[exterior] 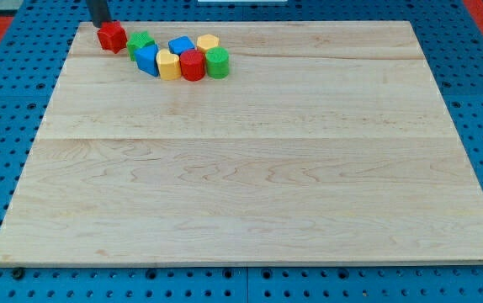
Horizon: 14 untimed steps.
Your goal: Push the green star and red star into a group of blocks
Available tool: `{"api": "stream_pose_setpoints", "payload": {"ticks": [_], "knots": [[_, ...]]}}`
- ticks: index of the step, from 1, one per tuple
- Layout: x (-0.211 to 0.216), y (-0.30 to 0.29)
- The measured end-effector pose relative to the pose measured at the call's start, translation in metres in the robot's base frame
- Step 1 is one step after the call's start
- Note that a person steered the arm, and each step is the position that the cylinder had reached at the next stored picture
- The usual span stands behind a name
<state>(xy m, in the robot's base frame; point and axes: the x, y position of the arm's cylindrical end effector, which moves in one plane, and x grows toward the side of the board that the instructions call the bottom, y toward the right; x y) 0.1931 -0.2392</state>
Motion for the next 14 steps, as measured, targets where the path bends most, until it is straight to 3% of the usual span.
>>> {"api": "stream_pose_setpoints", "payload": {"ticks": [1,2,3,4,8,10,14], "knots": [[0.051,-0.006],[0.073,0.007],[0.085,-0.016],[0.051,0.042],[0.000,0.039],[0.025,0.112],[0.062,0.078]]}}
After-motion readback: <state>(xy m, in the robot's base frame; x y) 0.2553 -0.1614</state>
